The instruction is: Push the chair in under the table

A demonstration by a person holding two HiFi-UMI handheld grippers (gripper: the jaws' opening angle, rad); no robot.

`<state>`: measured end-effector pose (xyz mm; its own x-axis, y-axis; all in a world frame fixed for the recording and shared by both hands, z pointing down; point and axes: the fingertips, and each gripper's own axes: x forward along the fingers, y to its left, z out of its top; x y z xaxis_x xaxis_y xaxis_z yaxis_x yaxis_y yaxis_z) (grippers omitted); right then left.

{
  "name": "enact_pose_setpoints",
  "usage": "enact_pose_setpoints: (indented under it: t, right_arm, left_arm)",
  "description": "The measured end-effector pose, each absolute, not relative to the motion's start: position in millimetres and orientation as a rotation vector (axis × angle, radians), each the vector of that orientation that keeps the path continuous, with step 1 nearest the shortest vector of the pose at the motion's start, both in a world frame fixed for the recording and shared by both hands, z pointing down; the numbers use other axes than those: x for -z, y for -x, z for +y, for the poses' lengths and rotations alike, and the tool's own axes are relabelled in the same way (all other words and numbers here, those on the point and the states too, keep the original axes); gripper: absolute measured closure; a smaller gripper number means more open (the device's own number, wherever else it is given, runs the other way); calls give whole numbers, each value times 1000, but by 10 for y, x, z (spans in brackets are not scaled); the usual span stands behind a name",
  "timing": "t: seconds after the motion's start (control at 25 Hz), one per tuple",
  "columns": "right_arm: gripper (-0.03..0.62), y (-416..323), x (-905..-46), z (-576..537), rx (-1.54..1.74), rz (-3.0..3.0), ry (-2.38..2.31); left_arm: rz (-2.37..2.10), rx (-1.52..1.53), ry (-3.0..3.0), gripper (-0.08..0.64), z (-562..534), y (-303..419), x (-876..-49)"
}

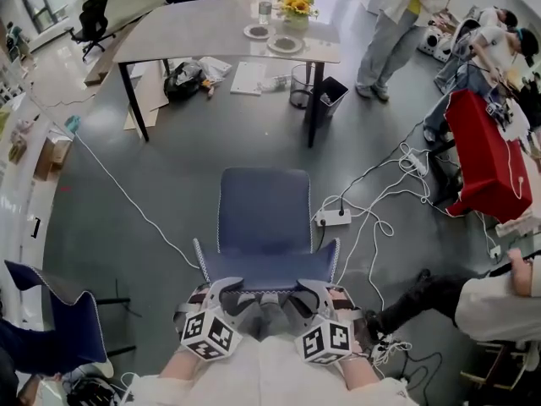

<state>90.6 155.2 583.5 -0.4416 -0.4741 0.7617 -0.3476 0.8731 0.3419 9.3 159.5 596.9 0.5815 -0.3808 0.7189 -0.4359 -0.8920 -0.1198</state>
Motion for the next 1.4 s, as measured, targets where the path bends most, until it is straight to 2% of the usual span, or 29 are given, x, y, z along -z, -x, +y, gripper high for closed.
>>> enact_pose_setpoints:
  t: [0.16, 0.32, 1.4]
  right_arm:
    - [446, -919, -5896, 1524, 153, -2066, -601]
    - [468, -923, -5886, 1494, 150, -2059, -605]
    - [471, -892, -5881, 1308, 105, -2082, -656]
  left_arm:
    - [-718, -1242, -2739, 403, 1558, -76, -5975]
    - [-698, -1253, -2756, 416, 1554, -79, -5962]
    - [-646, -1284, -2736, 425, 1373, -54, -5964]
